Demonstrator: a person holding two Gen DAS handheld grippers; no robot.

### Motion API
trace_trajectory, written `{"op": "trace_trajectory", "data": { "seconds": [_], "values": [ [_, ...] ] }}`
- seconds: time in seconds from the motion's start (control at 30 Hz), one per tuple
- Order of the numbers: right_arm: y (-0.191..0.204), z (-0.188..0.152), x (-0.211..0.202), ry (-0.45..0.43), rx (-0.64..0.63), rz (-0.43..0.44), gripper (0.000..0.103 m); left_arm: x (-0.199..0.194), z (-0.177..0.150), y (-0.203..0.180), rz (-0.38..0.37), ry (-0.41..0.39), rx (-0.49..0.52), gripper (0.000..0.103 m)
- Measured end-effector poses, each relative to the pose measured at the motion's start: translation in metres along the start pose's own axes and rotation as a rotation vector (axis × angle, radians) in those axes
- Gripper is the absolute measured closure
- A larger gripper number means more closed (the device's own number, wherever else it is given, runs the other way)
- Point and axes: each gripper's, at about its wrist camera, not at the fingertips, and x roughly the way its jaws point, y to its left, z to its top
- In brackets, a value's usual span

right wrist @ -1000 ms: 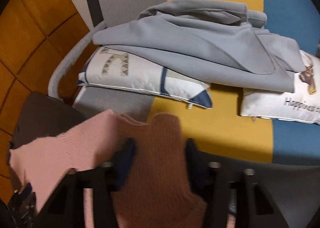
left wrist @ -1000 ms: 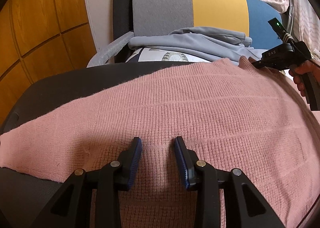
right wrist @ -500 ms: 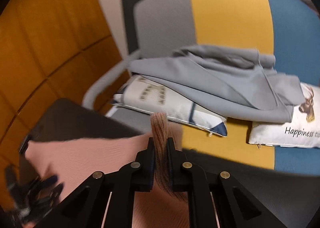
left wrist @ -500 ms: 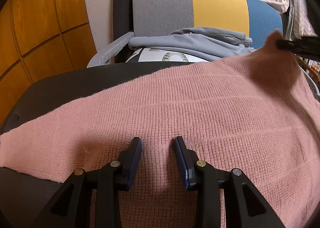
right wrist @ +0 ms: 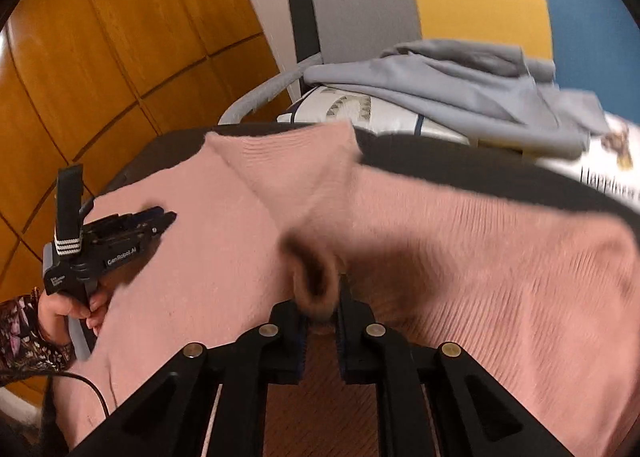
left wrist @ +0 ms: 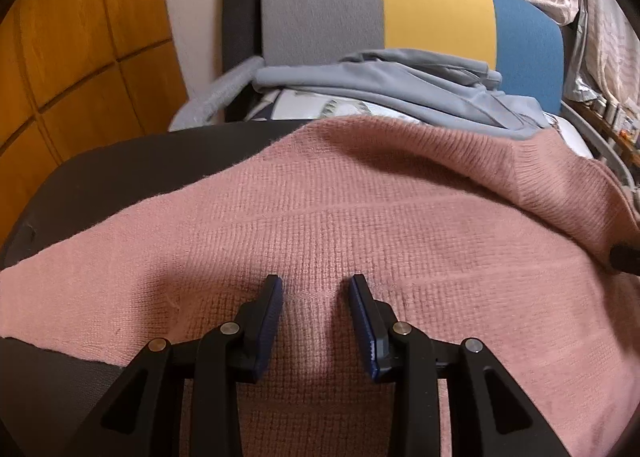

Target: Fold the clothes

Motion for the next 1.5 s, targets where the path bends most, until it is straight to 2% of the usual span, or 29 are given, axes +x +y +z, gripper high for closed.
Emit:
{"op": "trace_trajectory", "data": {
  "seconds": [0.07, 0.1, 0.13, 0.2, 0.23, 0.37, 0.5, 0.6, 0.7, 0.73, 0.83, 0.9, 0.97, 1.07, 1.2, 1.27, 1.4, 1.43, 1.5],
  "values": [
    [-0.008, -0.01, -0.006, -0.02, 0.073, 0.03, 0.069, -0.012, 0.008, 0.006, -0.105, -0.016, -0.105, 0.07],
    [-0.012, -0.015, -0.009, -0.03, 0.11, 0.044, 0.054, -0.017, 0.011, 0.009, -0.157, -0.024, -0.158, 0.071],
    [-0.016, -0.02, -0.012, -0.04, 0.147, 0.059, 0.044, -0.023, 0.015, 0.012, -0.2, -0.037, -0.207, 0.07],
    [-0.028, -0.03, -0.017, -0.081, 0.231, 0.099, 0.043, -0.031, 0.028, 0.008, -0.228, -0.095, -0.275, 0.069],
    [-0.036, -0.034, -0.019, -0.104, 0.274, 0.121, 0.043, -0.031, 0.037, 0.001, -0.228, -0.107, -0.272, 0.069],
    [-0.048, -0.047, -0.014, -0.143, 0.341, 0.096, 0.05, -0.017, 0.076, -0.043, -0.212, -0.095, -0.183, 0.068],
    [-0.048, -0.047, -0.012, -0.146, 0.334, 0.089, 0.051, 0.021, 0.111, -0.09, -0.166, 0.017, -0.033, 0.068],
    [-0.048, -0.047, -0.013, -0.153, 0.329, 0.091, 0.052, 0.049, 0.123, -0.111, -0.204, 0.068, 0.005, 0.068],
    [-0.049, -0.048, -0.014, -0.161, 0.331, 0.095, 0.052, 0.074, 0.115, -0.117, -0.253, 0.163, 0.011, 0.069],
    [-0.05, -0.048, -0.014, -0.165, 0.334, 0.1, 0.052, 0.076, 0.11, -0.116, -0.267, 0.172, 0.013, 0.07],
    [-0.052, -0.049, -0.015, -0.173, 0.343, 0.108, 0.054, 0.06, 0.094, -0.099, -0.376, 0.136, 0.011, 0.069],
    [-0.054, -0.05, -0.016, -0.178, 0.347, 0.113, 0.054, 0.048, 0.076, -0.082, -0.432, 0.163, 0.015, 0.069],
    [-0.054, -0.05, -0.016, -0.184, 0.351, 0.118, 0.054, 0.037, 0.059, -0.065, -0.455, 0.171, 0.008, 0.069],
    [-0.055, -0.05, -0.017, -0.19, 0.354, 0.122, 0.054, 0.023, 0.038, -0.042, -0.457, 0.186, -0.043, 0.07],
    [-0.057, -0.052, -0.02, -0.2, 0.366, 0.145, 0.053, 0.014, 0.021, -0.017, -0.464, 0.176, -0.205, 0.069],
    [-0.06, -0.052, -0.022, -0.204, 0.388, 0.183, 0.052, 0.015, 0.02, -0.012, -0.487, 0.162, -0.284, 0.068],
    [-0.066, -0.052, -0.027, -0.212, 0.431, 0.259, 0.044, 0.025, 0.023, -0.023, -0.55, 0.212, -0.405, 0.064],
    [-0.069, -0.052, -0.03, -0.21, 0.459, 0.277, 0.043, 0.026, 0.025, -0.029, -0.555, 0.227, -0.395, 0.06],
    [-0.075, -0.053, -0.033, -0.201, 0.547, 0.295, 0.04, 0.029, 0.029, -0.047, -0.51, 0.252, -0.32, 0.059]
  ]
}}
